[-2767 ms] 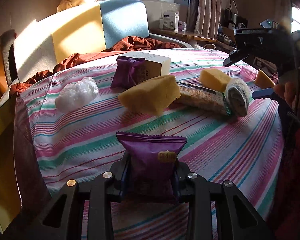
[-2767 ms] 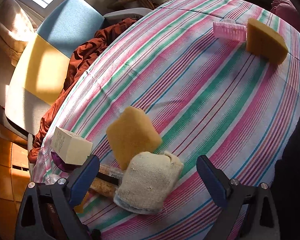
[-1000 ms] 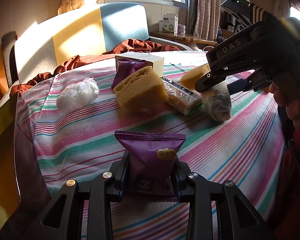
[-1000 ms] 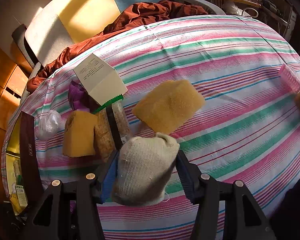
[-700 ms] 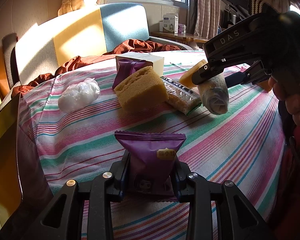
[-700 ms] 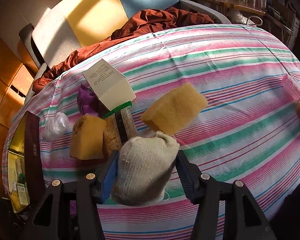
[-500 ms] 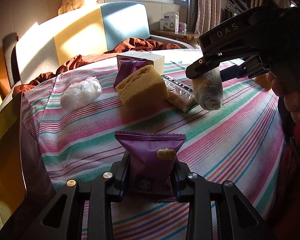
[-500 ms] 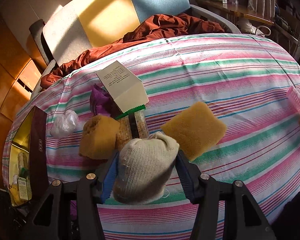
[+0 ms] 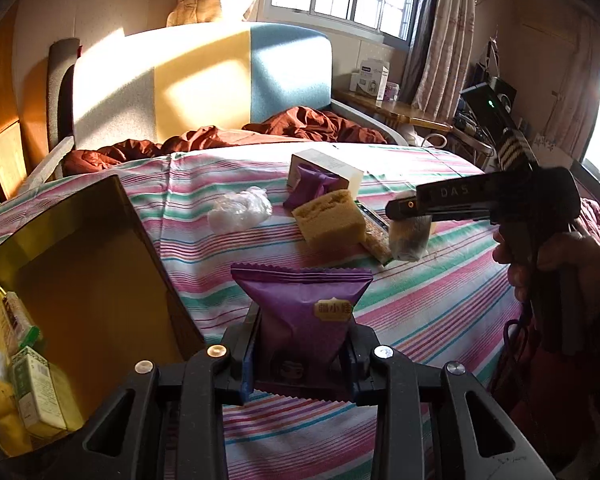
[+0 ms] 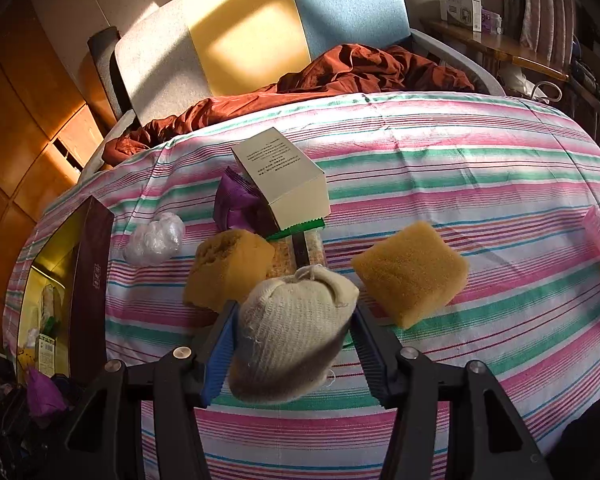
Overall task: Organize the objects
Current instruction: 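Drop the purple packet into the gold tray with the left gripper while the right gripper carries the beige bundle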
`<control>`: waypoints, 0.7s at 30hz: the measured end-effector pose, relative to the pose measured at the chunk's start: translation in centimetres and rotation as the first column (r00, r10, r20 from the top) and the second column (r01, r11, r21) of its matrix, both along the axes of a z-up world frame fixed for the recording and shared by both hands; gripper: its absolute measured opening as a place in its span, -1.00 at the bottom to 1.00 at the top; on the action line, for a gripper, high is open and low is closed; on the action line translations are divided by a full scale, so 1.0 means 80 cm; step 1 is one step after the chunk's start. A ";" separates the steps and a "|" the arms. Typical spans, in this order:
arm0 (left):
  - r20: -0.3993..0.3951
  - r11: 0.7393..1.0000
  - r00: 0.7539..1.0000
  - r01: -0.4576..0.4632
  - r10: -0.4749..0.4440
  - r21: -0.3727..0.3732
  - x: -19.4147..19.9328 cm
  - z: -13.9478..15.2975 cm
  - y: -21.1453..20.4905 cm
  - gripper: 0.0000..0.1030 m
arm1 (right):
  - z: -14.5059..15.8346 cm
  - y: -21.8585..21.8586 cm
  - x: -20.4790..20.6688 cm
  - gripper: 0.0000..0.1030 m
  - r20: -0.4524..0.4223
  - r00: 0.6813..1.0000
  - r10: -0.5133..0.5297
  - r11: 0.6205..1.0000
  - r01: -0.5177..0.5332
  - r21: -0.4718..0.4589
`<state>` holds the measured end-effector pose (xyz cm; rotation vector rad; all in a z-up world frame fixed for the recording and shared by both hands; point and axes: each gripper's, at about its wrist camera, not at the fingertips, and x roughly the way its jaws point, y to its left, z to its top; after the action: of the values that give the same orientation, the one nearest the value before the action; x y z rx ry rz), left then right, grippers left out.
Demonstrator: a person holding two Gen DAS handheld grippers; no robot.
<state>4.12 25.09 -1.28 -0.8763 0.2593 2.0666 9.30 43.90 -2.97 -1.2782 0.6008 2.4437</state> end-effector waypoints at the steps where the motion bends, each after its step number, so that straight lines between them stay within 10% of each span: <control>1: 0.001 1.000 1.000 -0.028 0.028 0.006 -0.007 0.005 -0.011 -0.34 | 0.001 -0.003 0.000 0.09 0.000 1.000 0.005 1.000 -0.005 0.007; 7: 0.028 0.975 0.976 -0.217 0.216 0.038 -0.072 0.033 -0.089 -0.34 | 0.001 -0.012 -0.004 0.08 0.012 1.000 0.024 0.999 -0.024 0.046; 21: 0.135 0.833 0.823 -0.551 0.552 -0.051 -0.223 0.005 -0.234 -0.34 | -0.001 -0.047 -0.015 0.08 0.054 0.994 0.097 0.985 -0.104 0.138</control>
<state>-13.75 6.40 -0.87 -1.2095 -0.0822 2.5144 8.10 40.13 -3.07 -1.3348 0.3526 2.4790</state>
